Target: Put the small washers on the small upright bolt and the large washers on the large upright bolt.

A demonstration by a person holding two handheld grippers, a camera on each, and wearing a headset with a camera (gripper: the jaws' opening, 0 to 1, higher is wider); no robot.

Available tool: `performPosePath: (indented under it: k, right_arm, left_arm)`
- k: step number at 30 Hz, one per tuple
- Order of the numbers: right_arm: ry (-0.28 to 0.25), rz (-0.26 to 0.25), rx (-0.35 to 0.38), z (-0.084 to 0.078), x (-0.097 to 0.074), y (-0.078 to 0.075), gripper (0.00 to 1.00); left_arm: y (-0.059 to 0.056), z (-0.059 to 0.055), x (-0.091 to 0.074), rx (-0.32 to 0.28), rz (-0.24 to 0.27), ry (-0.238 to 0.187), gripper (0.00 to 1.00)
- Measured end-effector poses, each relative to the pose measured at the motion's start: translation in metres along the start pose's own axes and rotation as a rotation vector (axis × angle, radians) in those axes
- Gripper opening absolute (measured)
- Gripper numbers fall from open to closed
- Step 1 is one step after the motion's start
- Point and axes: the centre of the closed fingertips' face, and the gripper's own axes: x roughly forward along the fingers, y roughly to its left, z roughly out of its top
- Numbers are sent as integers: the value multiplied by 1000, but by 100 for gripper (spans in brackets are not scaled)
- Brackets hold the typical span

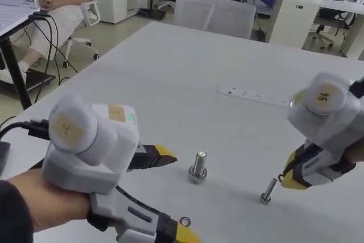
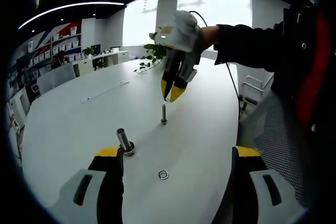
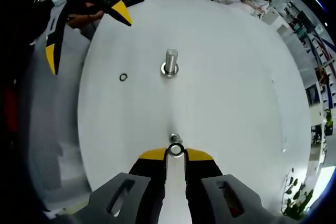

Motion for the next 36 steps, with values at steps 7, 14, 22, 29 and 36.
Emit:
performPosePath:
  k: [7,14,22,29,36]
  right_arm:
    - [9,10,-14,3,7,-3,13]
    - [21,22,-18,1,12,-4,13]
    - [35,33,-18,-2,17,-4,13]
    - [39,47,-13,-3,24,-3,13]
    - [50,59,-14,-5,36,-1,13]
  left_arm:
    - [2,-1,0,-6,5,-1,85]
    - [3,-2,1,-12,8,0,85]
    - [3,-2,1,-15,7,-1,84]
    - [3,-3,1,-17,4,2,84]
    - [4,-3,2,-21,4,6,84]
